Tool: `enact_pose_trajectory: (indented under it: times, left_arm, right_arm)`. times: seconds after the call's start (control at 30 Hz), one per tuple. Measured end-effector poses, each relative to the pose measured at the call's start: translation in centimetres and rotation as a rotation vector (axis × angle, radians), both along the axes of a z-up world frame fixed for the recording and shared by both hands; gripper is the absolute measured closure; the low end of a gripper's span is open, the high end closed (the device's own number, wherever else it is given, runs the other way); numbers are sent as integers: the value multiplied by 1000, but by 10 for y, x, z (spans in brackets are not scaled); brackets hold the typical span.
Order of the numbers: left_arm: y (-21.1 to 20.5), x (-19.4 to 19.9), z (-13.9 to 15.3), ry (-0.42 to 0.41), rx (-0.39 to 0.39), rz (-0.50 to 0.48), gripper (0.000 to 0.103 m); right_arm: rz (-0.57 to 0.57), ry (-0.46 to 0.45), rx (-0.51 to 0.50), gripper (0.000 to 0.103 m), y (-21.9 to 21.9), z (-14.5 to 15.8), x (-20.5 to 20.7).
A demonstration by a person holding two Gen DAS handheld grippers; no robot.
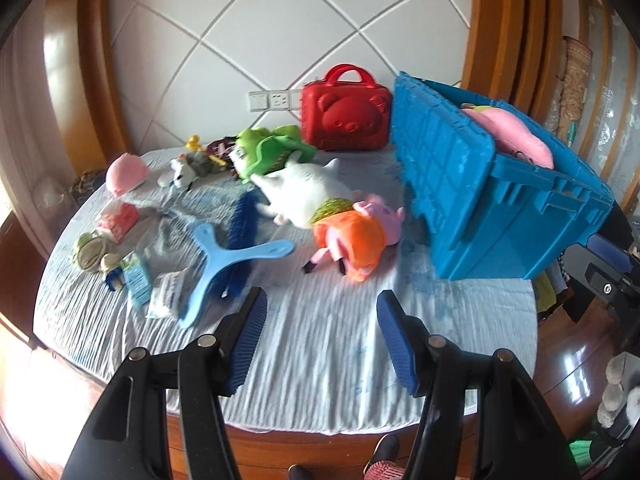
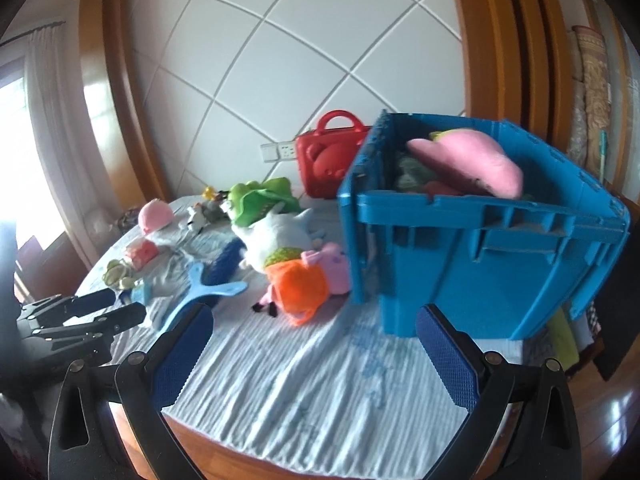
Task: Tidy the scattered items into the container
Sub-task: 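Move both tools back over the table toward the milk carton and blue toy, then lower the left tool onto the milk carton while the right tool approaches the blue star-shaped toy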
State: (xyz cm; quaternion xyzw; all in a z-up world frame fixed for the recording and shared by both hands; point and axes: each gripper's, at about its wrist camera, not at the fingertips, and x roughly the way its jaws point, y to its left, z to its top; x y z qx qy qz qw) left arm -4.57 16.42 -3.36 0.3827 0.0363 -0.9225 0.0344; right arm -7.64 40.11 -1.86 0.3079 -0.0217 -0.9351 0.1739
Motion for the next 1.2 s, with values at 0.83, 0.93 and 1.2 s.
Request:
enact_pose_trajectory:
  times: [0.83, 0.93, 1.2]
  left_arm:
    - [-240, 59, -71, -156, 85, 383, 47]
    - [-257, 48, -80, -181, 90, 423, 47]
    - [-304, -17, -103, -255, 105, 501, 47]
  right_arm:
    - [192, -181, 39, 0, -181, -50, -14]
    - [231, -211, 39, 0, -203, -63, -37]
    - [373, -303, 31, 0, -277, -101, -111]
